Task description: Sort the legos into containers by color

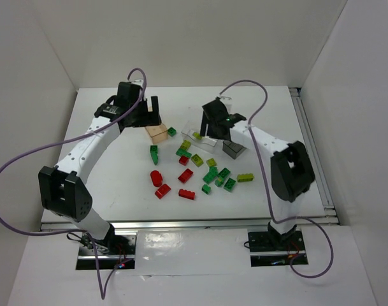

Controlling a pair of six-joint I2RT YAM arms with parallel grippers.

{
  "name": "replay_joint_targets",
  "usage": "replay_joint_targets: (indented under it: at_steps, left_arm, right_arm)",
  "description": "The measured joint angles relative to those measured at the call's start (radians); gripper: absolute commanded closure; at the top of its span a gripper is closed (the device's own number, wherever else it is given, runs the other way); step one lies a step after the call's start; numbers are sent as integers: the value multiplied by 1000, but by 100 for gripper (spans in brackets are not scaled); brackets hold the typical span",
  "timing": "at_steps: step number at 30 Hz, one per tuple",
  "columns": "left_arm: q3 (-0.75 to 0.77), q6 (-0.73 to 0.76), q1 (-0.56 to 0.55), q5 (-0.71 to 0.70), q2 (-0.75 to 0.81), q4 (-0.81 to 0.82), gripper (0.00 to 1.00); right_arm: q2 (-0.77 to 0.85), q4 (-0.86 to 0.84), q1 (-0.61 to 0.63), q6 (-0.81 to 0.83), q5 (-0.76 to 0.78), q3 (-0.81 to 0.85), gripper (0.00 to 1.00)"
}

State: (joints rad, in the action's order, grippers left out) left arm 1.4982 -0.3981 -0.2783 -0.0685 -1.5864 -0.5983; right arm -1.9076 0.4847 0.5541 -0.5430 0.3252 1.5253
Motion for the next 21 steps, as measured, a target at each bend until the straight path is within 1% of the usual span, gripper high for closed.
replay_joint_targets:
  at_steps: [2, 3, 5, 6, 8, 10, 13, 16, 19, 21]
  left_arm:
    - [-1, 0, 0, 3, 0, -1, 0]
    - [-3, 0, 0, 3, 0, -1, 0]
    - [-5, 0, 0, 6, 0, -2, 0]
    - [-6, 0, 0, 6, 0, -1, 0]
    - [-6, 0, 0, 6, -1, -2, 0]
    - [-6, 0, 0, 7, -2, -2, 0]
    - [-6, 0, 0, 15, -12, -1, 0]
    - [-6, 0, 0, 25, -32, -2, 0]
    - [-6, 0, 0, 30, -46, -2, 0]
    - [-6, 0, 0, 31, -48, -2, 0]
  right_arm:
    - [127, 10, 0, -28, 45, -137, 20]
    - [217, 15, 0, -45, 73, -225, 17]
    - [377, 56, 0, -92, 118, -351, 10]
    - [455, 79, 0, -117, 138, -404, 1]
    - [579, 127, -2, -172, 156, -486, 1]
    - [664, 177, -5, -242, 156, -562, 1]
    - [687, 205, -18, -333, 126, -663, 1]
    - [687, 209, -51, -400, 53, -768, 1]
    - [687, 208, -93, -463, -3, -816, 8]
    - [689, 190, -122, -494, -30, -832, 9]
